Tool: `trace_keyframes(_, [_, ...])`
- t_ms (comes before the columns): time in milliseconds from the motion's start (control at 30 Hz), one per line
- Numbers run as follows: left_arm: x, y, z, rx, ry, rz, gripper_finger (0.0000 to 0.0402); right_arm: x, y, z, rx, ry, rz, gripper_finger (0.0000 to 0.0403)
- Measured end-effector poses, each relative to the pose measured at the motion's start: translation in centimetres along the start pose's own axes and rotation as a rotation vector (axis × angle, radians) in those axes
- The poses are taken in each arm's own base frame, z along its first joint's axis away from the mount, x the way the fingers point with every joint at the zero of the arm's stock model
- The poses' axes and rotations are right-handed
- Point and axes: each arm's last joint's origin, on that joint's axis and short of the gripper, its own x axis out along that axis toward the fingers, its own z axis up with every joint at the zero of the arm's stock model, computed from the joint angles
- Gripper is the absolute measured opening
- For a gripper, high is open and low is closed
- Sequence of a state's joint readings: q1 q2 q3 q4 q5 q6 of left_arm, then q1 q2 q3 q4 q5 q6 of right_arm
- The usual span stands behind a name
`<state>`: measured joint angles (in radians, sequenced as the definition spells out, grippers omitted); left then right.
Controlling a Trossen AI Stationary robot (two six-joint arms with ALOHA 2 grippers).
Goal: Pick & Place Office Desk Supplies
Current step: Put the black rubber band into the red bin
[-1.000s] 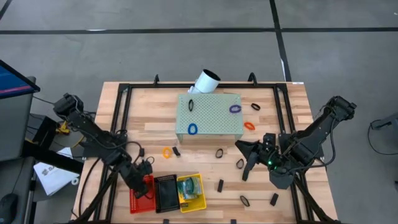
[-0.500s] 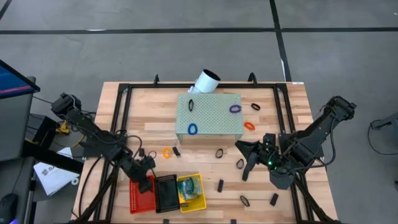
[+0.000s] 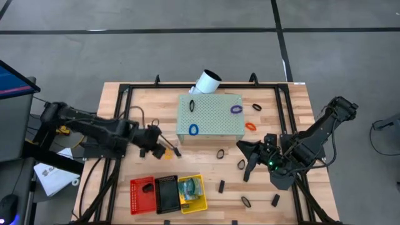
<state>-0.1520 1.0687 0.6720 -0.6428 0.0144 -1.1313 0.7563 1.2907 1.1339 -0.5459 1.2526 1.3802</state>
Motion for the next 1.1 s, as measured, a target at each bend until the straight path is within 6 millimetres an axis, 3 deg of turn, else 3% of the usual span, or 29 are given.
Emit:
trace_keyframes(233, [0.5,3.5,1.1,-0.065,0.237,0.225,0.0162,0.0,0.0,0.0,-0.006,0.005,-0.001,0.0077])
trace_keyframes(600, [0.3,5.0,0.7,-0.113,0.36,0.381,0.0232,0.0,-0.4,-0.1,-0.04,0.028,-0.015,0.0077])
trace_keyframes(833, [2.8,5.2,1.0,-0.136,0.429,0.49,0.0264,0.0,-0.8,-0.3,-0.087,0.061,-0.028,0.0077])
trace_keyframes(1100, [5.6,5.3,1.2,-0.17,0.479,0.541,0.0263,-0.3,-1.2,-0.5,-0.101,0.101,-0.035,0.0077])
